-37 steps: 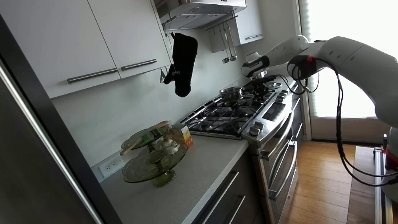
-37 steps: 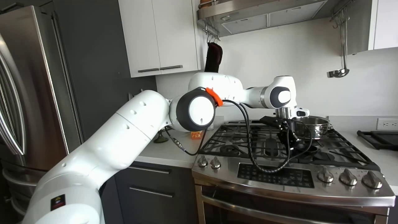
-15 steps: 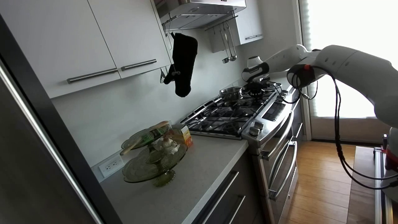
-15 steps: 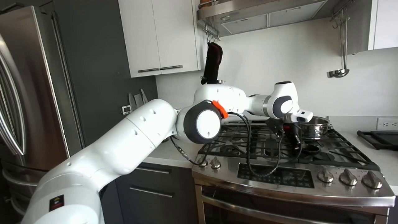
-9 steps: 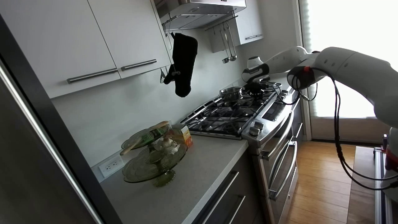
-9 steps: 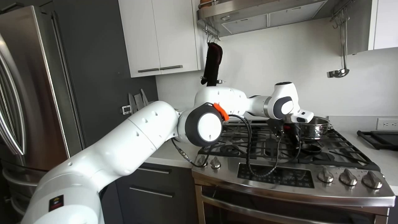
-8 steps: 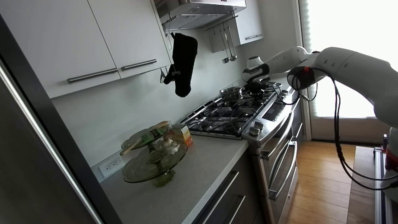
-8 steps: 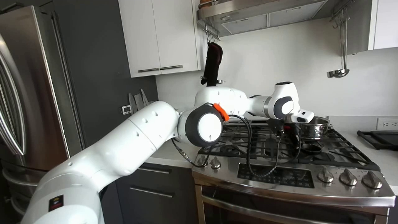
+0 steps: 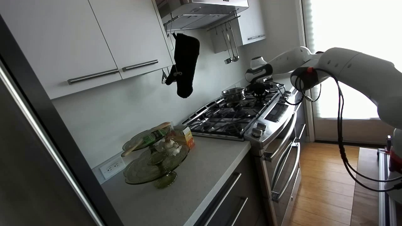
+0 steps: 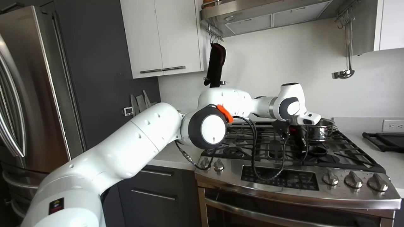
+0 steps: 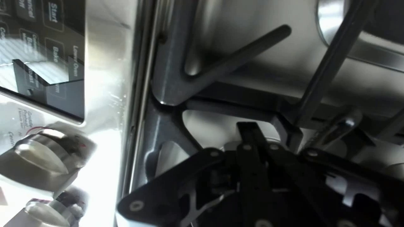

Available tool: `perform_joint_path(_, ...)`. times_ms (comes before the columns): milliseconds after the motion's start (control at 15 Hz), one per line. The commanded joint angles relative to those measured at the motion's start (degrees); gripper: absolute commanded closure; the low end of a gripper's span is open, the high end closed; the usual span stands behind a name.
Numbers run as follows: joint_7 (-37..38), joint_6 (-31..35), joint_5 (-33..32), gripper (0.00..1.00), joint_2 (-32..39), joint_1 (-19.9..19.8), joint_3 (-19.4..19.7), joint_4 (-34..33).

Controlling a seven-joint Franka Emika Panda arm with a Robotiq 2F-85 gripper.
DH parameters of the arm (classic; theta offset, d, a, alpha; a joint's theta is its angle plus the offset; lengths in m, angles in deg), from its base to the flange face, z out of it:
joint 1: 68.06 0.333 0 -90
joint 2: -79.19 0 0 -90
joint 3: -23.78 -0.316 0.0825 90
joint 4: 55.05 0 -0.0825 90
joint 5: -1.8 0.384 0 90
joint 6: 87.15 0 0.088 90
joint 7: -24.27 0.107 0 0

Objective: Place the small black pan on the back right plate of the stove

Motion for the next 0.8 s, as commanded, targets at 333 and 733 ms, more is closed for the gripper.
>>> perform_joint_path(333,1.05,0.13,0.65,1.0,1.81,-1.12,-0.06,-3.66)
perform_joint_path(733,4.69,1.53,1.01,1.0,2.93,-1.23,0.07,-4.72)
